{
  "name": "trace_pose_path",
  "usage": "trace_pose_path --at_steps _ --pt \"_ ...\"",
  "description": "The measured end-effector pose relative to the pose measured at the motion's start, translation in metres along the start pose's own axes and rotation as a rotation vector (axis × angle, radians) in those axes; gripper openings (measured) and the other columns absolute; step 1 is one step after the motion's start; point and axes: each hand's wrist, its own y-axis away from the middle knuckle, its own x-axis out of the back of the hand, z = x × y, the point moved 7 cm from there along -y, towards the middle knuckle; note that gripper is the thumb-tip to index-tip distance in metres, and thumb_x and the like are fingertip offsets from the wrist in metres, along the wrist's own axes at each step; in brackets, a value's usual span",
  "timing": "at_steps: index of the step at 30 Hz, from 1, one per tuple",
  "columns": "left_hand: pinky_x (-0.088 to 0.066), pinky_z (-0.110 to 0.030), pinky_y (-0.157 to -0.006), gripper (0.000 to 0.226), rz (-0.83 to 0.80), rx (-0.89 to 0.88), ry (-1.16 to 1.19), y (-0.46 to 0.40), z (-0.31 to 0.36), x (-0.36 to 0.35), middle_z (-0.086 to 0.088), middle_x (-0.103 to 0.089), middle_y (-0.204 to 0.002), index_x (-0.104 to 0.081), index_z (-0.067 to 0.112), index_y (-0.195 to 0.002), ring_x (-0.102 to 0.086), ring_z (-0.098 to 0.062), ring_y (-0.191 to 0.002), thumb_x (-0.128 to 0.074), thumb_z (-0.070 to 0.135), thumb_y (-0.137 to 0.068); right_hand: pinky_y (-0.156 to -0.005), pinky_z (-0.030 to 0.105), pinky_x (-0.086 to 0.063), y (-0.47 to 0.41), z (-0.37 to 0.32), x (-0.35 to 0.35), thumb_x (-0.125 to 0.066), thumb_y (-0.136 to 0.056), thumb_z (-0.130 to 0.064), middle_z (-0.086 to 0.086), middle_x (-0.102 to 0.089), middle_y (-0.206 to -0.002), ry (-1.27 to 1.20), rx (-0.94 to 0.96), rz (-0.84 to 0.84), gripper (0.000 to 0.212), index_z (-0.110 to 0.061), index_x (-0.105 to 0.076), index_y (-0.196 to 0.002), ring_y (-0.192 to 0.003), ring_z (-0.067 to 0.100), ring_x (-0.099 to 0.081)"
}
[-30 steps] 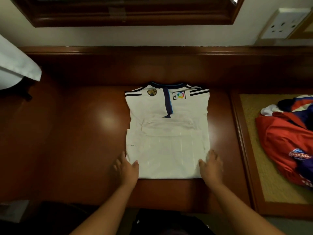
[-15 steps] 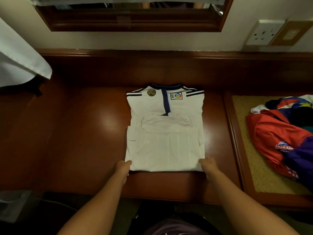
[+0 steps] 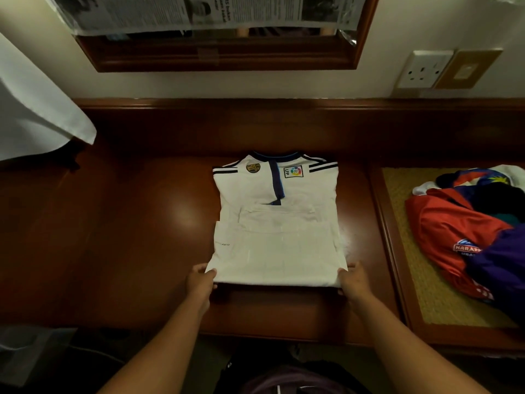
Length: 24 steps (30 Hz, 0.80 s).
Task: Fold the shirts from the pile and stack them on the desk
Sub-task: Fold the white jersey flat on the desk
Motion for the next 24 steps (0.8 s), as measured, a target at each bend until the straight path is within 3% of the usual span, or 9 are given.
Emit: trace_pose_path --at_steps 2,5,6,10,14,18,21,24 --pt "-0.044 -0.027 -0.058 0.033 0.070 -0.100 -0.007 0.005 0.016 0.003 -0.014 -0.054 -0.115 -0.050 0.002 -0.122 -0.053 -0.020 -0.075 -0.055 -0.004 -0.090 -0.054 0.031 -0.045 0.002 -0.007 0.004 -0.047 -0.094 -0.004 0.013 -0.049 -0.107 -0.025 0.036 0.013 0.022 -0.007 -0.041 -0.115 -0.089 0.029 -0.053" --pt "-0.054 -0.039 -0.076 0.037 0.124 -0.247 -0.032 0.008 0.037 0.007 -0.008 -0.053 -0.121 -0.054 0.014 -0.120 -0.059 -0.028 -0.097 -0.061 0.000 -0.087 -0.052 0.032 -0.047 0.003 -0.020 0.010 -0.050 -0.091 -0.004 0.017 -0.054 -0.104 -0.074 0.089 0.039 0.024 -0.013 -0.040 -0.111 -0.080 0.032 -0.057" --pt "-0.054 -0.041 -0.078 0.034 0.132 -0.280 -0.037 0.010 0.044 0.007 -0.006 -0.055 -0.118 -0.056 0.017 -0.116 -0.059 -0.027 -0.097 -0.062 0.001 -0.086 -0.052 0.034 -0.048 0.002 -0.024 0.012 -0.051 -0.089 -0.004 0.019 -0.057 -0.101 -0.079 0.107 0.046 0.025 -0.016 -0.041 -0.109 -0.076 0.034 -0.058" --pt "-0.045 -0.023 -0.061 0.019 0.088 -0.379 0.034 0.021 0.073 0.001 0.000 -0.063 -0.087 -0.062 0.015 -0.092 -0.056 -0.017 -0.076 -0.056 -0.002 -0.089 -0.057 0.038 -0.048 0.003 -0.053 0.016 -0.048 -0.087 -0.002 0.014 -0.060 -0.090 -0.116 0.178 0.028 0.022 -0.024 -0.051 -0.088 -0.071 0.030 -0.057" --pt "-0.045 -0.025 -0.069 0.025 0.022 -0.382 0.107 0.009 0.094 -0.006 0.002 -0.064 -0.083 -0.064 0.018 -0.082 -0.056 -0.017 -0.080 -0.053 -0.003 -0.090 -0.054 0.030 -0.045 -0.003 -0.085 0.013 -0.043 -0.091 0.003 0.013 -0.060 -0.091 -0.218 0.172 -0.044 0.029 -0.015 -0.060 -0.076 -0.069 0.023 -0.053" --pt "-0.049 -0.018 -0.063 0.025 -0.062 -0.327 0.201 -0.009 0.115 -0.014 -0.006 -0.062 -0.089 -0.063 0.009 -0.089 -0.057 -0.015 -0.079 -0.044 -0.007 -0.092 -0.064 0.036 -0.052 -0.017 -0.115 0.012 -0.038 -0.091 0.005 0.015 -0.054 -0.100 -0.347 0.086 -0.110 0.029 -0.001 -0.065 -0.092 -0.078 0.027 -0.054" --pt "-0.049 -0.018 -0.066 0.028 -0.101 -0.338 0.113 -0.026 0.135 -0.019 -0.006 -0.062 -0.092 -0.062 0.009 -0.094 -0.058 -0.018 -0.081 -0.043 -0.011 -0.090 -0.069 0.035 -0.053 -0.026 -0.141 0.009 -0.033 -0.091 0.009 0.015 -0.055 -0.097 -0.368 0.074 -0.168 0.033 0.005 -0.062 -0.105 -0.076 0.030 -0.057" --pt "-0.050 -0.032 -0.079 0.032 -0.121 -0.357 0.007 -0.047 0.155 -0.027 -0.004 -0.063 -0.086 -0.062 0.017 -0.085 -0.059 -0.023 -0.088 -0.051 -0.013 -0.084 -0.064 0.028 -0.054 -0.038 -0.165 0.005 -0.032 -0.093 0.015 0.019 -0.060 -0.094 -0.277 0.107 -0.236 0.033 0.004 -0.059 -0.108 -0.075 0.028 -0.061"
